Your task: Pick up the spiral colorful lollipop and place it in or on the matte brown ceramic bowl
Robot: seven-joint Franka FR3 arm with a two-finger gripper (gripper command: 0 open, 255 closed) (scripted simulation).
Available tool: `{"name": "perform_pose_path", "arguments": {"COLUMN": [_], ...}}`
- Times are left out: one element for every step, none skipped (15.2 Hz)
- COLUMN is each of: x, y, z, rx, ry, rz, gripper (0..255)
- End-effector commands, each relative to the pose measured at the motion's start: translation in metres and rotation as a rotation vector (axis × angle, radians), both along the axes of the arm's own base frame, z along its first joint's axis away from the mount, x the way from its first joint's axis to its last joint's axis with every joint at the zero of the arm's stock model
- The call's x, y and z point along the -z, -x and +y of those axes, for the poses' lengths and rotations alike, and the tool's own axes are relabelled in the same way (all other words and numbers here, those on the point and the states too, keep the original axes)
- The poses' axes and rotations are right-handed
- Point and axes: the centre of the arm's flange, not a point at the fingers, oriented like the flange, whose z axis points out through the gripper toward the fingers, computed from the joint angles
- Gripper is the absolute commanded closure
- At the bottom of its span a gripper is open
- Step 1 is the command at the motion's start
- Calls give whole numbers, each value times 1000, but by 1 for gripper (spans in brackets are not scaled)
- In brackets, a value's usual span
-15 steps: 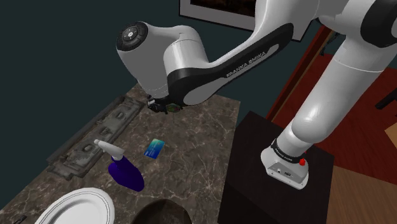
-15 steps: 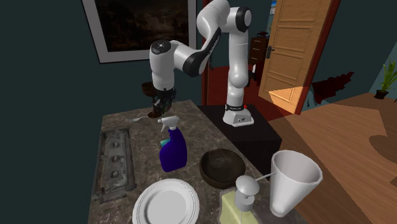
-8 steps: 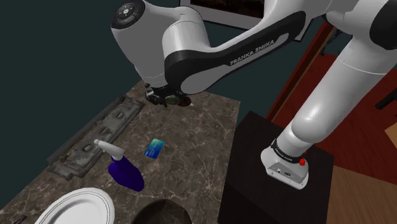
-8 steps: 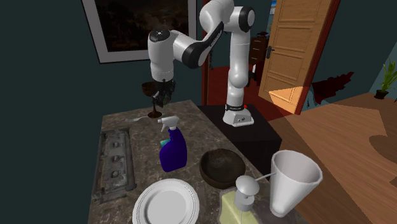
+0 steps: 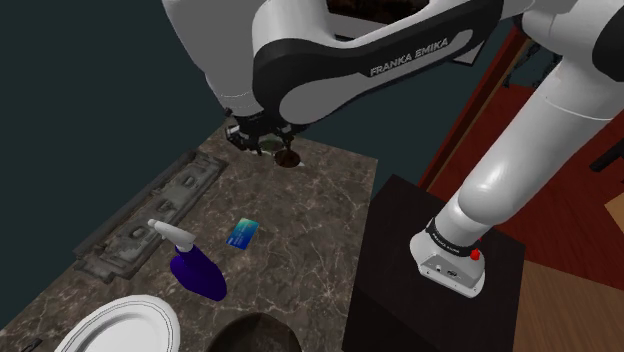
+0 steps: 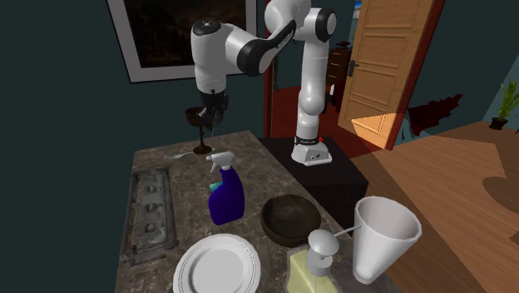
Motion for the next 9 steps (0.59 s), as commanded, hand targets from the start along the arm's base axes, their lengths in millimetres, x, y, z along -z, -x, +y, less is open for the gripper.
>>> {"name": "perform_pose_path", "arguments": {"x": [-11, -12, -14, -15, -17, -18, -20, -21, -23], "y": [0, 8, 17, 25, 33, 41, 50, 58, 66], "z": [0, 10, 20, 31, 41, 51, 61, 71, 81], "rx": [0, 0, 0, 0, 0, 0, 0, 0, 0], "ry": [0, 0, 0, 0, 0, 0, 0, 0, 0], "rz": [0, 0, 0, 0, 0, 0, 0, 0, 0], "gripper": [255, 255, 255, 255, 255, 255, 255, 255, 255]}}
